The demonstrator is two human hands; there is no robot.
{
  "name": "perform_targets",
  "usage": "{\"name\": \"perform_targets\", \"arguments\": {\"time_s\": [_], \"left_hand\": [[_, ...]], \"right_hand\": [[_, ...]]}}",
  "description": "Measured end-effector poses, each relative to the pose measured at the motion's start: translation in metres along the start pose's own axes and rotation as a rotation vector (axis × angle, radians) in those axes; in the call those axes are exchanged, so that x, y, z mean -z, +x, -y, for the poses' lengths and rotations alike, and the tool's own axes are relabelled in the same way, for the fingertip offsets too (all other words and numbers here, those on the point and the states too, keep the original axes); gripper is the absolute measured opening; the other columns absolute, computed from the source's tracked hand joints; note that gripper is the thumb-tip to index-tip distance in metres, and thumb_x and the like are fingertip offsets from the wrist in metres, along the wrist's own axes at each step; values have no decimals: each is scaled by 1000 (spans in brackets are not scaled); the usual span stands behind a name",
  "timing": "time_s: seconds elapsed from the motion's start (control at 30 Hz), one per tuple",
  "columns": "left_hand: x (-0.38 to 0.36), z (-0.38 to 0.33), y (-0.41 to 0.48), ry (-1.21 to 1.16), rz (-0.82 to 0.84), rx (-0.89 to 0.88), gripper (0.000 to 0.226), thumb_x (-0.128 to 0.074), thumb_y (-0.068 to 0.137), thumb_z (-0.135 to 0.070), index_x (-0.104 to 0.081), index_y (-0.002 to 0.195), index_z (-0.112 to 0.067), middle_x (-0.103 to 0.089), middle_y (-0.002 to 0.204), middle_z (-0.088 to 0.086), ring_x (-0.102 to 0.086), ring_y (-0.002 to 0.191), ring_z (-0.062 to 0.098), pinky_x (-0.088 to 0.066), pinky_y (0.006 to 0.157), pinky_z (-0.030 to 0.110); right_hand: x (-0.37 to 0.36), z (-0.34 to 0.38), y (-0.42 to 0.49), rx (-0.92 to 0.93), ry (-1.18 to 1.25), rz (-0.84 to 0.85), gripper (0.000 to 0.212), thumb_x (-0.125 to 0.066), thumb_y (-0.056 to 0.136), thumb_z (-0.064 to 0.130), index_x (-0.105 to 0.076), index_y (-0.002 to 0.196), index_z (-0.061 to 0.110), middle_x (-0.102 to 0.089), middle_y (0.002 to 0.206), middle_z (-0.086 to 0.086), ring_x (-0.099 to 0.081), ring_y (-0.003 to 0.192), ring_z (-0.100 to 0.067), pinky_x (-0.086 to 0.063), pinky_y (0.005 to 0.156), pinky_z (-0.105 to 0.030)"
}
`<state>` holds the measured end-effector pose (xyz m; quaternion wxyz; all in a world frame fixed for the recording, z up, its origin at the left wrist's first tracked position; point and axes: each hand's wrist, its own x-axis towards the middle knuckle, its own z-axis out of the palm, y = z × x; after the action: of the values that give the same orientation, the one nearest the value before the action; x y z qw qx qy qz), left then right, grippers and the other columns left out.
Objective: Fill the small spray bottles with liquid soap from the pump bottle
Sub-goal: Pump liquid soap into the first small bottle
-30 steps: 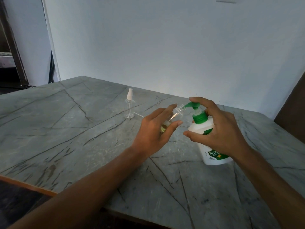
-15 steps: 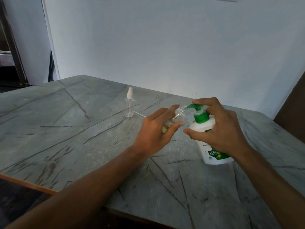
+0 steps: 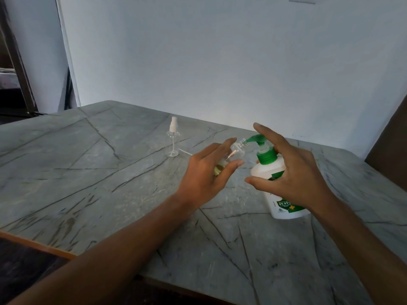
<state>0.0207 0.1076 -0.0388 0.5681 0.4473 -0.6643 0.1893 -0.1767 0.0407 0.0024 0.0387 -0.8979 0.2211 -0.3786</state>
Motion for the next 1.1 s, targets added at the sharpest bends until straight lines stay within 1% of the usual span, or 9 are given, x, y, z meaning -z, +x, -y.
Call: {"name": "perform_targets", "arguments": {"time_s": [0.13,0.27,0.43,0.6,0.73,0.8,0.87,0.97,1.1], "left_hand": [[-1,-2,1,-2,-7,10,44,-72,86,-25,-62,122,-2,-70,94,5,-63,82,10,-50,73,16],[-1,-3,0,-1,-12,7,45,-71,86,-27,-62,123,-3,-70,93,6,-64,81,12,-51,72,18],[-1,-3,0,16,-2,8,46,-71,86,-28,-62,123,-2,-70,93,6,-63,80,11,-50,70,16],[-4,-2,-3,13,36,-14,47,-72,86,-26,-61,124,-1,-69,93,7,-61,79,11,-49,68,16],[-5,-2,-4,16,52,-10,47,-68,88,-30,-59,126,-3,-69,93,7,-59,80,10,-47,69,14],[-4,-2,-3,17,48,-5,47,-67,88,-31,-60,125,-3,-70,94,7,-60,80,10,-48,69,15],[-3,-1,-3,16,30,14,46,-68,88,-30,-61,125,-3,-70,94,6,-62,80,11,-50,68,20],[-2,0,-2,23,14,35,44,-70,88,-27,-61,124,-4,-69,92,5,-63,78,12,-51,67,24],[-2,-2,-1,14,17,41,43,-68,89,-28,-61,124,-4,-69,92,5,-63,77,11,-51,67,21]], "right_hand": [[1,0,-1,-4,-13,-3,99,-86,60,51,-30,141,52,-58,116,20,-62,90,-9,-52,83,-25],[0,1,0,-3,8,-17,94,-90,59,44,-36,135,48,-59,115,19,-62,88,-8,-53,78,-25],[-1,0,3,-15,55,-27,89,-91,58,41,-37,127,50,-64,103,12,-62,83,-5,-46,70,-16],[-2,-2,3,-27,57,-50,81,-90,58,43,-37,118,53,-57,104,23,-62,88,-6,-47,71,-11],[-3,-4,3,-34,50,-47,79,-90,59,42,-39,119,46,-58,111,16,-61,91,-10,-46,74,-13],[-3,-3,4,-28,44,-33,81,-90,60,42,-38,121,47,-61,109,13,-62,87,-10,-47,71,-14],[-2,-2,5,-14,29,-17,85,-89,60,43,-36,126,50,-62,106,15,-63,84,-8,-49,70,-17],[-2,0,4,-15,13,1,89,-88,62,43,-36,134,49,-62,113,15,-62,85,-9,-54,75,-24],[-2,1,2,-24,10,1,93,-88,63,44,-33,139,49,-58,117,19,-61,88,-7,-51,78,-22]]}}
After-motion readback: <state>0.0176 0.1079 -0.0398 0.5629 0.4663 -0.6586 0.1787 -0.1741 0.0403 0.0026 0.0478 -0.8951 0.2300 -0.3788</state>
